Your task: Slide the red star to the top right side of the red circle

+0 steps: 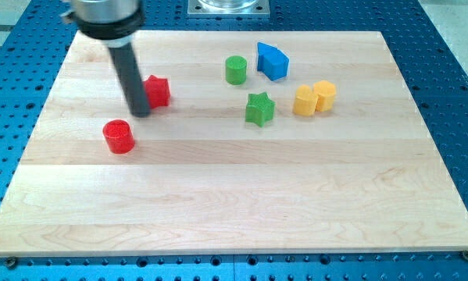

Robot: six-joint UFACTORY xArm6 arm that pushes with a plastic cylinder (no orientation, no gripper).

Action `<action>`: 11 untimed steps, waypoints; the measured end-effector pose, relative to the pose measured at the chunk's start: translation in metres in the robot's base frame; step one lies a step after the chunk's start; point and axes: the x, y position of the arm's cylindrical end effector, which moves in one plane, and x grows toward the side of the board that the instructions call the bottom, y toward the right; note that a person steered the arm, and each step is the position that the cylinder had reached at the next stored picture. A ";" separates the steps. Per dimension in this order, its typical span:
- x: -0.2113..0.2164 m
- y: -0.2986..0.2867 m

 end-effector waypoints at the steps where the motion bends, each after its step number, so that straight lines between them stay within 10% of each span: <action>1: -0.019 -0.012; 3: -0.077 -0.061; 4: -0.115 0.019; 11: -0.029 0.054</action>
